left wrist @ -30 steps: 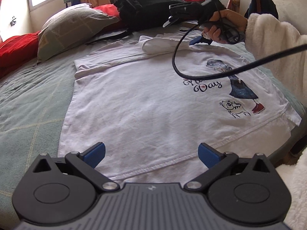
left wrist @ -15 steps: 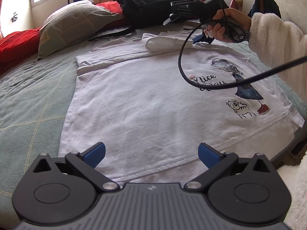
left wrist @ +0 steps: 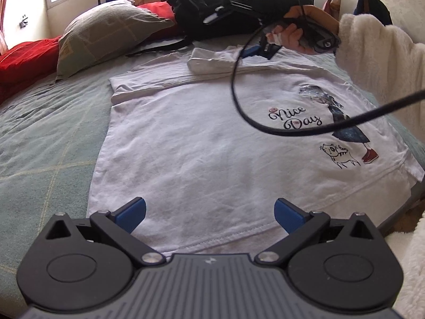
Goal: Fold clothes
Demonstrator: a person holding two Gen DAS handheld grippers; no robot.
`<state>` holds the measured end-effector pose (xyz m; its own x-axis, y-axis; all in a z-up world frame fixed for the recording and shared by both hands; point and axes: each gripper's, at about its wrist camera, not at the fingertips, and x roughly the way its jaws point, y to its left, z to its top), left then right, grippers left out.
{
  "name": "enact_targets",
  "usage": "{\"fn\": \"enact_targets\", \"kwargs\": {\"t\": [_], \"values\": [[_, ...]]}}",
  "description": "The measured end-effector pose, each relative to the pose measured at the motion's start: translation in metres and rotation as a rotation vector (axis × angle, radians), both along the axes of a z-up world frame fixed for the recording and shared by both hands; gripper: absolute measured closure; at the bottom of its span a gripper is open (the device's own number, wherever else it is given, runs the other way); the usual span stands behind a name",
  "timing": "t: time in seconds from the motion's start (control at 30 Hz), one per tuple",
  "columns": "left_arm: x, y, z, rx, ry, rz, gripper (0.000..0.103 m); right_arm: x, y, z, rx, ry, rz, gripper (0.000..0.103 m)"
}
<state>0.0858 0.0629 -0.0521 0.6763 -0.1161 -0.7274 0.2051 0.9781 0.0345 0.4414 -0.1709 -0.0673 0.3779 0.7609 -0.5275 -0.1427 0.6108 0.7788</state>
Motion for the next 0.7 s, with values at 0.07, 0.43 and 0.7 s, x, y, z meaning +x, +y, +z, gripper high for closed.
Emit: {"fn": "enact_targets", "kwargs": {"t": [0.07,0.43,0.7], "values": [[0.000,0.001,0.000,0.002,0.000,0.004,0.001,0.005,0.015,0.004,-0.008,-0.007,0.028,0.000],[0.003,0.011,0.001,-0.001,-0.002,0.039,0.001,0.018,0.105,0.033,0.033,-0.094,0.223,0.000],[0.005,0.014,0.000,-0.008,-0.001,0.045,0.001,0.008,0.095,0.064,0.007,-0.192,0.236,0.000]]}}
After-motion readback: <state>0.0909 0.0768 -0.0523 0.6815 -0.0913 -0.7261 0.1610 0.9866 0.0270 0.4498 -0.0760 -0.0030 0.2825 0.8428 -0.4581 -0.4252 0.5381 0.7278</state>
